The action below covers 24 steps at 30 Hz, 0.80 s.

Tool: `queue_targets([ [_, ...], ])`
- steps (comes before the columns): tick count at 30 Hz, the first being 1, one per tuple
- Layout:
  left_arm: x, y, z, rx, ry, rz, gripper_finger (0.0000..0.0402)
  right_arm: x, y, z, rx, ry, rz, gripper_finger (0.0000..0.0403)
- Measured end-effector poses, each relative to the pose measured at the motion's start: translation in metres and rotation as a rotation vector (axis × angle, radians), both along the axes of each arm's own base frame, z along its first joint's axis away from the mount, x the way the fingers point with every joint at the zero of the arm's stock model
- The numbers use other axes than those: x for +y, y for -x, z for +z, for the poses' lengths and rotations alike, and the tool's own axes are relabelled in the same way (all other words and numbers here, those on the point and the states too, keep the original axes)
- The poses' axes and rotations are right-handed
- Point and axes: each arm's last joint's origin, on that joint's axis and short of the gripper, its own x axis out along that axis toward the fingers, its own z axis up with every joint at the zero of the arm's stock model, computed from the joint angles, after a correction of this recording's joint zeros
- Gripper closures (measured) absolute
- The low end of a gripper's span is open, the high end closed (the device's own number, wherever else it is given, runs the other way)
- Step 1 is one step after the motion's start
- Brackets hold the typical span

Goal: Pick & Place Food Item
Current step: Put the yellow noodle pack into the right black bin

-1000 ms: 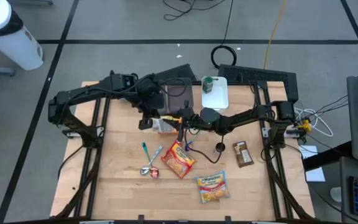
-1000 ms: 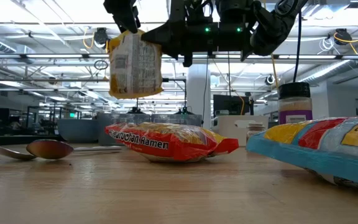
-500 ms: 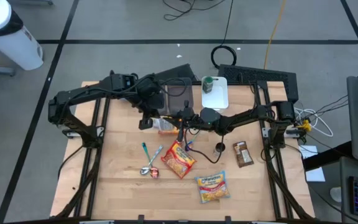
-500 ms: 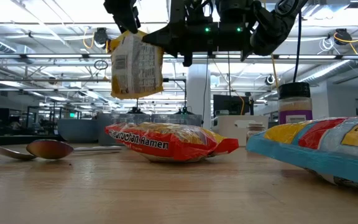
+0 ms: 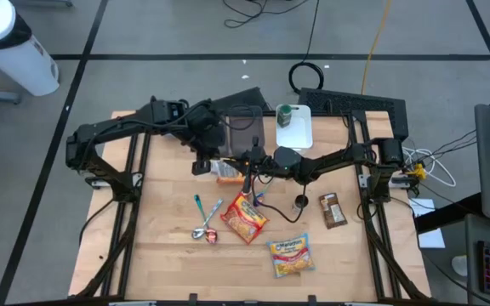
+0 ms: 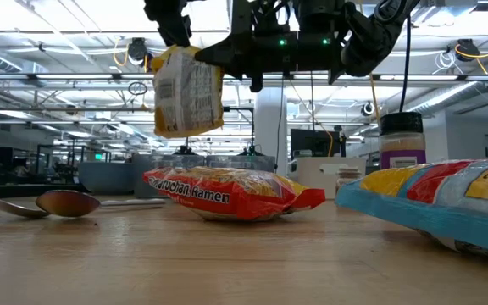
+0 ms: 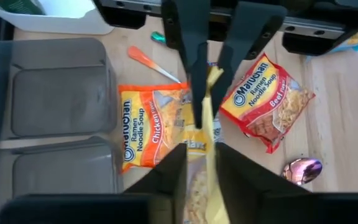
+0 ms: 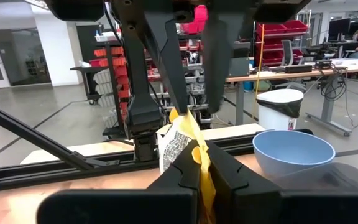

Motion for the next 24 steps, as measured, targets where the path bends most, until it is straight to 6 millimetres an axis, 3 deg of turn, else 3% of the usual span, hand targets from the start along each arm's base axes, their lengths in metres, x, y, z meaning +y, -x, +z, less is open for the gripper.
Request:
queue_targets([
  [3,0.003,0.002,0.004,0.004,-0.02,0.021,0.0255,0.0,0.0,0.0,0.001,0.008,-0.001,0.0403],
  [7,0.005,0.007,0.024,-0.018,-0.127,0.048,0.0203,0.0,0.0,0.0,0.001,0.012,-0.001,0.0403],
  [14,-0.001,0.022,0.064,-0.142,-0.133,0.003,0.0162,0.0,0.005,0.009,0.041,0.037,-0.004,0.0403],
  [20,-0.009,0.031,0.066,-0.23,-0.067,-0.09,0.0161,0.003,0.017,0.032,0.062,0.081,-0.004,0.0403],
  [24,-0.011,0.03,0.054,-0.318,-0.099,-0.106,0.016,0.007,0.03,0.045,0.056,0.108,0.002,0.0403],
])
